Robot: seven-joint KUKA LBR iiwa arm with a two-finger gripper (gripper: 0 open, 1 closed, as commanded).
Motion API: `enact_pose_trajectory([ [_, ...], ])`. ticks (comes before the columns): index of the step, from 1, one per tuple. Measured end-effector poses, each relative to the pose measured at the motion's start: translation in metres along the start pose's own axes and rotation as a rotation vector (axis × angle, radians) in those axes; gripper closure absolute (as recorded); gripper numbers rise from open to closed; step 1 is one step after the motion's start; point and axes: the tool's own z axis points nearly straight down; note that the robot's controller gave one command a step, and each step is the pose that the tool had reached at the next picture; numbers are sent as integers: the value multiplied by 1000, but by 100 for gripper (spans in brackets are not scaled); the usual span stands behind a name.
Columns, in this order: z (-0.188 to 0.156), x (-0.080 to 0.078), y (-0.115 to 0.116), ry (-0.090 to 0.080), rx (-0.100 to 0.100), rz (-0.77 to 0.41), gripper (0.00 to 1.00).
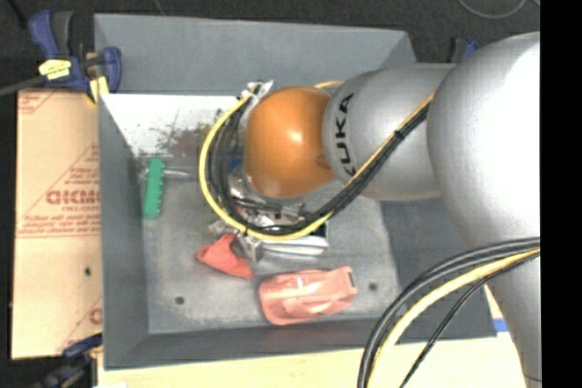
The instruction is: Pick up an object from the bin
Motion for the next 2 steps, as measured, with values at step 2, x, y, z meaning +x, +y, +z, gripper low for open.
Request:
enact_pose_trajectory([
  [2,-39,-8,8,-2,1,-2,100],
])
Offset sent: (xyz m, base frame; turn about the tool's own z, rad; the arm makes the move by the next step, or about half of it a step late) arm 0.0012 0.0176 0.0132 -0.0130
